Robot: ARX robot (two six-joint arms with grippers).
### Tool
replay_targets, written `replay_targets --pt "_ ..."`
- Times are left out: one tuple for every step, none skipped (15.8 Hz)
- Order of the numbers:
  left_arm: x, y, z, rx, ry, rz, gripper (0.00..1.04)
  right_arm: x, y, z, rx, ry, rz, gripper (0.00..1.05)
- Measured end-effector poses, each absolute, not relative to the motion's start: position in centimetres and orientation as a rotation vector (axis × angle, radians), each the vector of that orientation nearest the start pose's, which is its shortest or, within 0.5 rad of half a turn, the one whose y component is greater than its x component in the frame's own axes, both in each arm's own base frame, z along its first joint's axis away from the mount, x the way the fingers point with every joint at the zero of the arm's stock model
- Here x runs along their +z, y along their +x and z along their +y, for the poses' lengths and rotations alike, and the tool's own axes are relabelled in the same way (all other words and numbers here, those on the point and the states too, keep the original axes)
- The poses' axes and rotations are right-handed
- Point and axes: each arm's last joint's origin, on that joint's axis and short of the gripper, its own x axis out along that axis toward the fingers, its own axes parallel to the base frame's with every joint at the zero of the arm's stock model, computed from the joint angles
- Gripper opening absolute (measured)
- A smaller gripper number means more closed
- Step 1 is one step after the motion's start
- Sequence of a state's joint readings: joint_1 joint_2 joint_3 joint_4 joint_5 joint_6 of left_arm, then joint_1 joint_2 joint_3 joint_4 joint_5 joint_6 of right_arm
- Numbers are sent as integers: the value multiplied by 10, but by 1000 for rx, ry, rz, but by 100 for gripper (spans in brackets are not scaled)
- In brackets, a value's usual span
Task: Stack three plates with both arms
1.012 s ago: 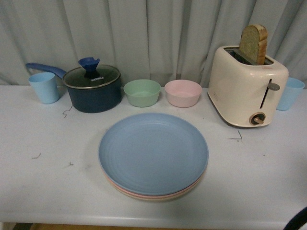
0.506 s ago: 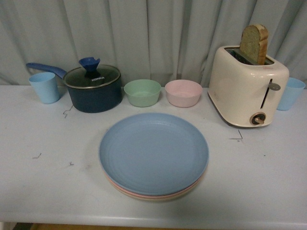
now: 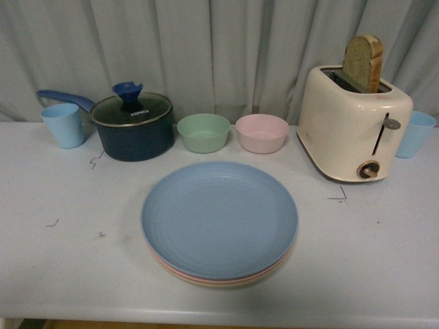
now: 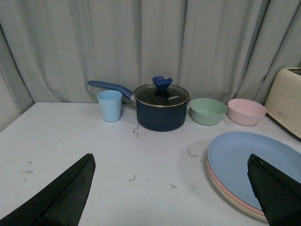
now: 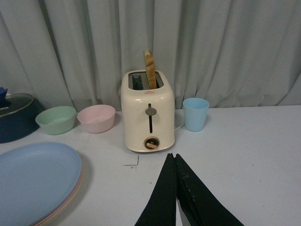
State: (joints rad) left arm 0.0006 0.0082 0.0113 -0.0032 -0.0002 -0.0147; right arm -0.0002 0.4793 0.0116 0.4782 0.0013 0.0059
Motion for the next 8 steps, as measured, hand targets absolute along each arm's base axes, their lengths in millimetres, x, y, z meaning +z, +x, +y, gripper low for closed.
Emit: replay_targets --pt "166 98 0 1 -15 0 98 169 128 0 -1 6 -10 2" --pt "166 98 0 1 -15 0 98 169 127 0 -2 6 -8 2" --pt "166 98 0 1 -15 0 98 169 126 0 -2 6 -7 2" --pt "166 98 0 1 -15 0 98 170 125 0 -2 6 -8 2" --pt "166 98 0 1 -15 0 98 170 123 0 -2 6 -12 2" --pt "166 98 0 1 -15 0 98 170 121 0 -1 6 -12 2" --pt "166 98 0 1 -15 0 98 171 120 0 -1 6 -14 2" --pt "166 98 0 1 -15 0 98 171 117 0 -1 6 -13 2"
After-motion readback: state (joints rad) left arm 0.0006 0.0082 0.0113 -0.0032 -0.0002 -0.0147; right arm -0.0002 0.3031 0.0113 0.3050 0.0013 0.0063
